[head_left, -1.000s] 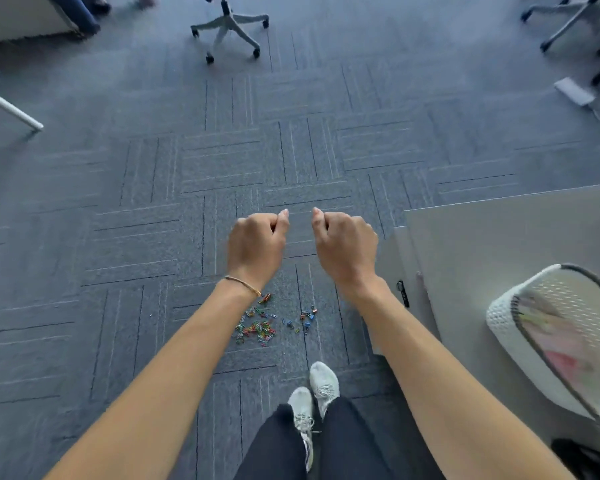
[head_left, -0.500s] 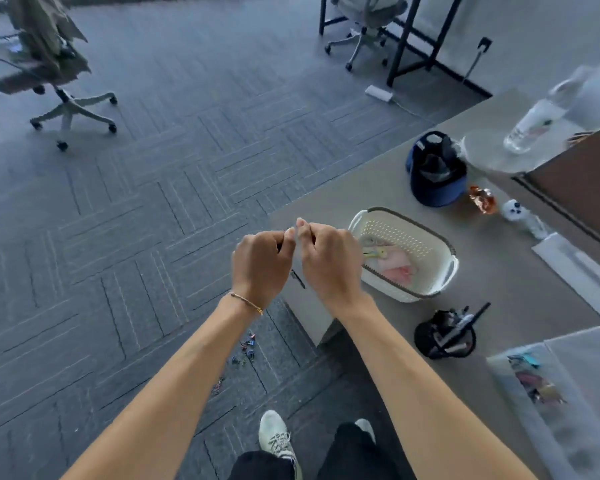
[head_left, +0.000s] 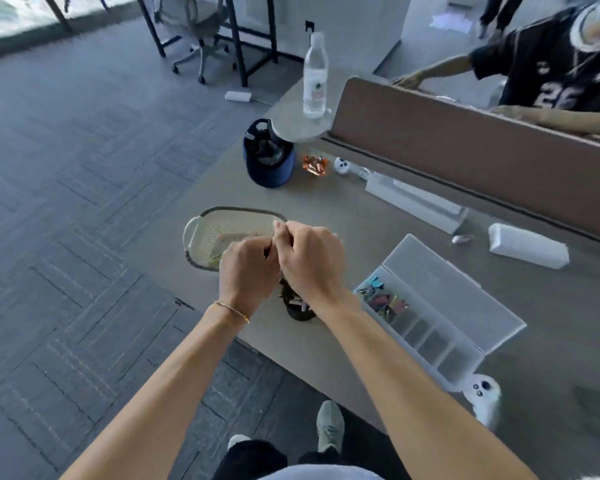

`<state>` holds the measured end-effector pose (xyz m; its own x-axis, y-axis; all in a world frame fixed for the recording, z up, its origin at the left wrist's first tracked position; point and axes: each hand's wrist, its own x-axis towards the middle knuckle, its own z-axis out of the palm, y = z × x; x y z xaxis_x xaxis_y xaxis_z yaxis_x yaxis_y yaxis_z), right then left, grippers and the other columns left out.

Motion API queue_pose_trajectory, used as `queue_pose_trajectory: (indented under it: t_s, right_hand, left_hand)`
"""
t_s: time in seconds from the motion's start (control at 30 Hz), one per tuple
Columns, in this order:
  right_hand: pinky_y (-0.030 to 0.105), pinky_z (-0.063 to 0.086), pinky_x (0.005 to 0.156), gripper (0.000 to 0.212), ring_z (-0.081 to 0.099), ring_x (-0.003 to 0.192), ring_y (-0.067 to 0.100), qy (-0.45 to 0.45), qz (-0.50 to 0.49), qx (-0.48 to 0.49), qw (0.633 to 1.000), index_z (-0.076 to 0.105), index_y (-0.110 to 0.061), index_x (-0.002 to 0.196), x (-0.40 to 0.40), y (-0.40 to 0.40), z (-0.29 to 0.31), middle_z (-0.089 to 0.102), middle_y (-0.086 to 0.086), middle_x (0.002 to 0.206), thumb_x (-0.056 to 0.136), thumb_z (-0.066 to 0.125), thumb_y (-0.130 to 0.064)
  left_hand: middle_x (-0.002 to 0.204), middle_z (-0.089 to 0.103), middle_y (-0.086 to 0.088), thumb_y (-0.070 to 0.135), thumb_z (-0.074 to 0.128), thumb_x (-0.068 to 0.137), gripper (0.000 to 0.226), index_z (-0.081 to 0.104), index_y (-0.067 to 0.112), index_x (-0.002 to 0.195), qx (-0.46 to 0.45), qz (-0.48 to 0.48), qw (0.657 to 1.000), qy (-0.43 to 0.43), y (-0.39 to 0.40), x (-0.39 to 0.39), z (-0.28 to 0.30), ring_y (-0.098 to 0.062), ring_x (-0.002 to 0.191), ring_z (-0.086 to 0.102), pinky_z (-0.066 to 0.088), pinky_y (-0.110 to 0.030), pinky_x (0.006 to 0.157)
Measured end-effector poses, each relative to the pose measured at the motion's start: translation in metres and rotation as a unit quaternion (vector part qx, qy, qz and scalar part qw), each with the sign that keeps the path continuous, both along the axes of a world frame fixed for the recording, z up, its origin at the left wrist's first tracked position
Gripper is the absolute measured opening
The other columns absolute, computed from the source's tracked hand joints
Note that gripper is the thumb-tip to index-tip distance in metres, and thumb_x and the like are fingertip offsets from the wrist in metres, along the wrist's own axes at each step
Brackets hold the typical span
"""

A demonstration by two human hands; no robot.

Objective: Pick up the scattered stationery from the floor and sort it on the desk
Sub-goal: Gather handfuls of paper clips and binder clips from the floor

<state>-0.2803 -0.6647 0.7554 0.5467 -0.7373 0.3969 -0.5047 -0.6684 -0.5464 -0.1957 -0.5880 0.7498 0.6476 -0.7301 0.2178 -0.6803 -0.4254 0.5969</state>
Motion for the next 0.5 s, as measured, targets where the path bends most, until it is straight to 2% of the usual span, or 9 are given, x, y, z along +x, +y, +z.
queue_pose_trajectory:
  t_s: [0.1, 0.2, 0.27, 0.37, 0.43, 0.5]
  right_hand:
    - [0.031, 0.033, 0.047, 0.044, 0.05, 0.047, 0.024, -0.024, -0.027, 0.011, 0.999, 0.048, -0.02, 0.061, -0.042, -0.025, -0.005, 0.061, 0.004, 0.054, 0.102, 0.047, -0.036]
    - [0.03, 0.024, 0.052, 0.047, 0.04, 0.047, 0.025, -0.044, -0.065, 0.062, 0.995, 0.038, -0.021, 0.058, -0.082, -0.046, -0.017, 0.052, 0.004, 0.048, 0.101, 0.048, -0.036]
    - [0.032, 0.024, 0.052, 0.051, 0.04, 0.047, 0.024, -0.065, -0.087, 0.121, 0.987, 0.032, -0.022, 0.055, -0.106, -0.058, -0.027, 0.042, -0.003, 0.045, 0.101, 0.047, -0.037]
    - [0.038, 0.031, 0.051, 0.058, 0.04, 0.048, 0.025, -0.083, -0.154, 0.216, 0.961, 0.032, -0.016, 0.051, -0.14, -0.074, -0.046, 0.035, -0.003, 0.042, 0.101, 0.048, -0.041]
    - [0.04, 0.039, 0.053, 0.059, 0.047, 0.048, 0.027, -0.12, -0.198, 0.282, 0.931, 0.039, -0.008, 0.051, -0.159, -0.082, -0.06, 0.04, 0.002, 0.042, 0.099, 0.051, -0.041]
    - [0.034, 0.042, 0.051, 0.057, 0.049, 0.044, 0.023, -0.157, -0.24, 0.347, 0.893, 0.043, -0.006, 0.052, -0.176, -0.088, -0.07, 0.044, 0.005, 0.043, 0.097, 0.051, -0.038]
  left_hand:
    - [0.039, 0.031, 0.003, 0.029, 0.044, 0.098, 0.052, 0.03, 0.017, 0.049, -0.005, -0.036, 0.999, 0.018, -0.037, -0.038, -0.001, -0.011, 0.042, 0.022, 0.019, -0.03, 0.045]
    - [0.047, 0.041, -0.007, 0.031, 0.049, 0.099, 0.049, 0.038, 0.006, 0.058, -0.018, -0.047, 0.988, 0.145, -0.07, -0.073, -0.01, -0.016, 0.049, 0.029, 0.024, -0.032, 0.047]
    - [0.051, 0.038, -0.005, 0.035, 0.051, 0.1, 0.051, 0.039, 0.005, 0.061, -0.022, -0.041, 0.955, 0.292, -0.087, -0.094, -0.017, -0.016, 0.05, 0.031, 0.025, -0.029, 0.045]
    - [0.054, 0.043, -0.001, 0.038, 0.054, 0.1, 0.044, 0.047, 0.014, 0.064, 0.021, -0.01, 0.863, 0.505, -0.106, -0.125, -0.028, -0.014, 0.044, 0.032, 0.025, -0.022, 0.039]
    - [0.053, 0.045, 0.001, 0.042, 0.056, 0.099, 0.043, 0.047, 0.017, 0.065, 0.073, -0.017, 0.834, 0.547, -0.115, -0.141, -0.04, -0.012, 0.042, 0.031, 0.023, -0.021, 0.04]
    - [0.048, 0.046, 0.004, 0.045, 0.056, 0.098, 0.046, 0.045, 0.018, 0.063, 0.117, -0.032, 0.818, 0.562, -0.121, -0.152, -0.053, -0.011, 0.04, 0.029, 0.021, -0.021, 0.042]
